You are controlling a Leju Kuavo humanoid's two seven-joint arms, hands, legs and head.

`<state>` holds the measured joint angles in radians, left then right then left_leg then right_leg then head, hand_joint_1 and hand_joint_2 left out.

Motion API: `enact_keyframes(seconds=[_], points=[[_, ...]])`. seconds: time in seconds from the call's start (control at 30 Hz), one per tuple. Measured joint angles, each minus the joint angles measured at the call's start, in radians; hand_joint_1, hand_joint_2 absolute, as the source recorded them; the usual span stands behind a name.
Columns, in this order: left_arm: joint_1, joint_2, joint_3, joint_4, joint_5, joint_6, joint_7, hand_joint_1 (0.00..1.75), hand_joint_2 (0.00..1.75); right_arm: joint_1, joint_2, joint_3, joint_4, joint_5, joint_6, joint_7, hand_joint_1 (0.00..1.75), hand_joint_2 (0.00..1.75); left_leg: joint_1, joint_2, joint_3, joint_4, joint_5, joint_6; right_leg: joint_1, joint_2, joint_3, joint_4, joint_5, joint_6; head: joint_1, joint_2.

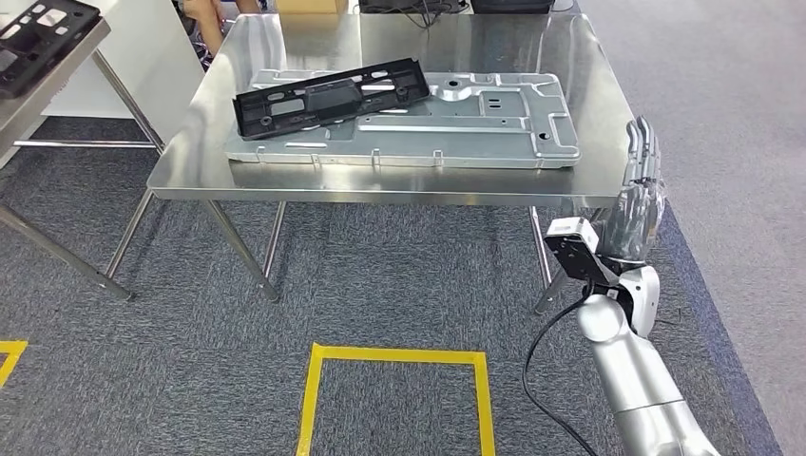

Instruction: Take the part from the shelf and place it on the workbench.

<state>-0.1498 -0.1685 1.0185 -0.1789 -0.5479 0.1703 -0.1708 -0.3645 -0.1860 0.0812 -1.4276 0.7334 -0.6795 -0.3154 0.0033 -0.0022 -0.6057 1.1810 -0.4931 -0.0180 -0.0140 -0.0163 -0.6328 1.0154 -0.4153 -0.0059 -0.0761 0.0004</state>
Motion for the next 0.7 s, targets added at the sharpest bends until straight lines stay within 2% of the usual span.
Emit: enact_keyframes(seconds=[0.03,0.07,0.1,0.13,0.2,0.23,0.27,0.3,0.33,0.37,0.4,0.43,0.47,0.5,0.53,0.57,0.6,0.63,0.7], points=[[-0.001,0.0,0.0,-0.001,0.0,0.0,0.0,0.0,0.0,0.019,0.003,-0.019,-0.001,-0.01,0.007,-0.005,0.0,0.0,-0.002,-0.001,0.055,-0.078,-0.002,0.007,0.001,0.0,-0.006,0.002,0.007,0.004,0.0,0.0],[-0.002,0.0,0.0,-0.002,0.0,0.0,0.0,0.0,0.0,0.038,0.008,-0.038,-0.001,-0.021,0.012,-0.011,0.0,0.0,-0.005,-0.001,0.094,-0.138,-0.011,0.013,0.001,0.0,-0.009,0.001,0.014,0.01,0.0,0.0],[-0.003,0.0,0.0,-0.002,0.0,0.001,0.0,0.0,0.0,0.056,0.013,-0.057,0.001,-0.03,0.016,-0.02,0.0,0.0,-0.008,-0.002,0.116,-0.175,-0.022,0.019,0.0,-0.001,-0.01,0.0,0.021,0.016,0.0,0.0],[-0.003,0.0,0.0,-0.003,0.0,0.001,0.0,0.0,0.0,0.074,0.02,-0.072,0.003,-0.037,0.018,-0.029,0.0,0.0,-0.012,-0.002,0.12,-0.188,-0.023,0.026,-0.001,-0.002,-0.01,-0.002,0.029,0.022,0.0,0.0],[-0.002,-0.001,0.0,-0.003,0.0,0.001,0.0,0.0,0.0,0.102,0.031,-0.096,0.01,-0.044,0.018,-0.043,0.0,0.0,-0.01,0.001,0.113,-0.199,-0.004,0.043,-0.002,0.001,-0.014,-0.003,0.032,0.034,0.0,0.0],[-0.003,-0.002,0.0,-0.003,0.0,0.001,0.001,0.0,0.0,0.112,0.034,-0.106,0.014,-0.046,0.019,-0.046,0.0,0.0,-0.008,0.003,0.107,-0.205,0.009,0.054,-0.002,0.004,-0.023,0.013,0.011,0.038,0.0,0.0],[-0.003,-0.002,0.0,-0.003,0.0,0.001,0.0,0.0,0.0,0.119,0.036,-0.116,0.019,-0.048,0.022,-0.047,0.0,0.0,-0.007,0.006,0.098,-0.21,0.023,0.061,-0.002,0.007,-0.037,0.047,-0.027,0.04,0.0,0.0],[-0.004,-0.003,0.001,-0.003,0.0,0.001,0.0,0.0,0.0,0.124,0.039,-0.124,0.028,-0.05,0.027,-0.047,0.0,0.0,-0.008,0.008,0.086,-0.21,0.035,0.066,-0.004,0.011,-0.056,0.102,-0.076,0.041,0.0,0.0],[-0.004,-0.003,0.001,-0.003,0.0,0.001,0.001,0.0,0.0,0.128,0.043,-0.132,0.04,-0.054,0.032,-0.047,0.0,0.0,-0.009,0.008,0.071,-0.209,0.046,0.068,-0.004,0.012,-0.075,0.17,-0.122,0.043,0.0,0.0],[-0.003,-0.003,0.001,-0.003,-0.001,0.001,0.002,0.0,0.0,0.133,0.048,-0.14,0.056,-0.057,0.038,-0.047,0.0,0.0,-0.01,0.008,0.056,-0.207,0.056,0.067,-0.004,0.012,-0.088,0.23,-0.15,0.045,0.0,0.0],[-0.002,-0.003,0.001,-0.003,-0.002,0.001,0.003,0.0,0.0,0.138,0.053,-0.148,0.075,-0.061,0.043,-0.047,0.0,0.0,-0.011,0.008,0.04,-0.204,0.065,0.067,-0.005,0.012,-0.089,0.267,-0.157,0.047,0.0,0.0],[-0.002,-0.003,0.0,-0.003,-0.004,0.001,0.005,0.0,0.0,0.143,0.058,-0.157,0.095,-0.067,0.046,-0.048,0.0,0.0,-0.011,0.008,0.025,-0.199,0.073,0.065,-0.006,0.012,-0.073,0.27,-0.143,0.048,0.0,0.0],[-0.002,-0.003,0.0,-0.003,-0.004,0.002,0.007,0.0,0.0,0.146,0.063,-0.165,0.114,-0.073,0.048,-0.052,0.0,0.0,-0.011,0.008,0.01,-0.193,0.08,0.063,-0.007,0.012,-0.038,0.233,-0.118,0.048,0.0,0.0],[-0.002,-0.004,0.0,-0.003,-0.005,0.002,0.008,0.0,0.0,0.147,0.068,-0.173,0.131,-0.078,0.048,-0.057,0.0,0.0,-0.011,0.008,-0.004,-0.184,0.085,0.06,-0.009,0.012,0.012,0.169,-0.097,0.047,0.0,0.0],[-0.003,-0.004,0.0,-0.004,-0.006,0.003,0.009,0.0,0.0,0.146,0.071,-0.18,0.144,-0.083,0.048,-0.061,0.0,0.0,-0.012,0.008,-0.017,-0.176,0.09,0.056,-0.009,0.012,0.062,0.096,-0.092,0.045,0.0,0.0],[-0.003,-0.004,0.0,-0.004,-0.006,0.004,0.01,0.0,0.0,0.146,0.075,-0.187,0.158,-0.086,0.051,-0.06,0.0,0.0,-0.013,0.008,-0.025,-0.17,0.094,0.051,-0.006,0.012,0.098,0.042,-0.092,0.041,0.0,0.0],[-0.004,-0.004,0.0,-0.004,-0.008,0.005,0.012,0.0,0.0,0.144,0.079,-0.194,0.173,-0.088,0.056,-0.054,0.0,0.0,-0.013,0.008,-0.03,-0.164,0.098,0.045,-0.003,0.013,0.119,0.006,-0.1,0.036,0.0,0.0],[-0.004,-0.004,0.0,-0.005,-0.01,0.008,0.014,0.0,0.0,0.141,0.084,-0.203,0.194,-0.089,0.065,-0.044,0.0,0.0,-0.013,0.008,-0.033,-0.162,0.103,0.039,0.001,0.014,0.123,-0.006,-0.105,0.029,0.0,0.0],[-0.004,-0.004,0.0,-0.005,-0.013,0.014,0.021,0.0,0.0,0.13,0.094,-0.227,0.26,-0.09,0.091,-0.02,0.0,0.0,-0.011,0.008,-0.035,-0.161,0.112,0.026,0.001,0.013,0.114,-0.008,-0.092,0.015,0.0,0.0]])
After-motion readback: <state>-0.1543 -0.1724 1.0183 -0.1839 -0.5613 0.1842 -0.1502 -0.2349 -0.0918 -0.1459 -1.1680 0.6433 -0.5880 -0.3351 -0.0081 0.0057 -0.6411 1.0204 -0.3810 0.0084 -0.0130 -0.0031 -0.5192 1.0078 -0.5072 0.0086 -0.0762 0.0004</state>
